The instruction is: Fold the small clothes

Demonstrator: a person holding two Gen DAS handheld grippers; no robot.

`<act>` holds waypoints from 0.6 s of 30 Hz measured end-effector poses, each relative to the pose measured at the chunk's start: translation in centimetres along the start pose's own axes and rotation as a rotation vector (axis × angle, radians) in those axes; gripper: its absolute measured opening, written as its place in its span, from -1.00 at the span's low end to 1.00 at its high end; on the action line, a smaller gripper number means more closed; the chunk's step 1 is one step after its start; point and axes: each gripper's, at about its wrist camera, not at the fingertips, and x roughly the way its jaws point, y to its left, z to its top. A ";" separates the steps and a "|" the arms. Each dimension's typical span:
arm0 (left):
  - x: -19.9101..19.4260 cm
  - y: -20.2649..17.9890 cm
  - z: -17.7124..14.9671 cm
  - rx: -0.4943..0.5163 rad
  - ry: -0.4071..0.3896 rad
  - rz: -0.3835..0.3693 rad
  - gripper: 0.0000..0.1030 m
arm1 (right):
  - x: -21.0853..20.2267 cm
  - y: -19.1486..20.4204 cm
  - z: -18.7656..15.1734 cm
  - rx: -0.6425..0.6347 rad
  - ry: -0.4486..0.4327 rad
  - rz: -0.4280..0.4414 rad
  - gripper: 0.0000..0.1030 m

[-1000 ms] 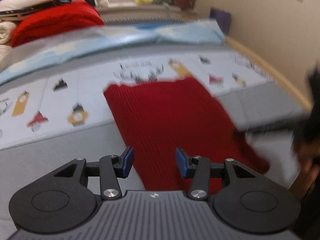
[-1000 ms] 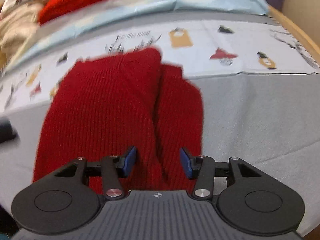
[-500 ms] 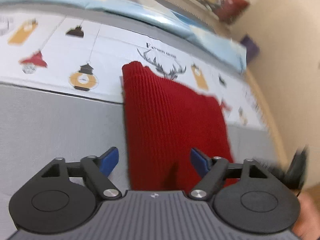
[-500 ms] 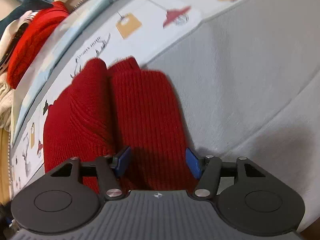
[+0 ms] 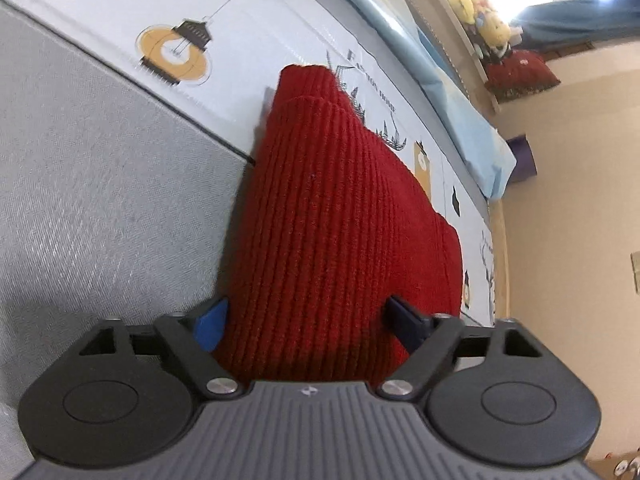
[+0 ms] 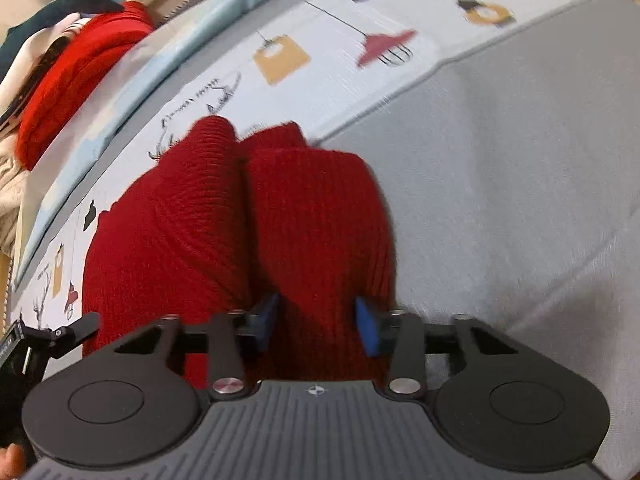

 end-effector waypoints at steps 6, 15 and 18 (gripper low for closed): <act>-4.2 -3.1 1.5 0.226 -0.033 0.048 0.02 | -0.4 1.5 0.2 0.037 -0.062 0.038 -0.71; -14.6 -1.4 6.9 0.480 -0.192 0.178 -0.31 | 2.2 10.5 -1.2 -0.012 -0.009 0.205 -0.74; -19.1 0.1 8.9 0.476 -0.278 0.238 0.19 | 2.4 12.8 -1.8 -0.055 0.011 0.236 -0.57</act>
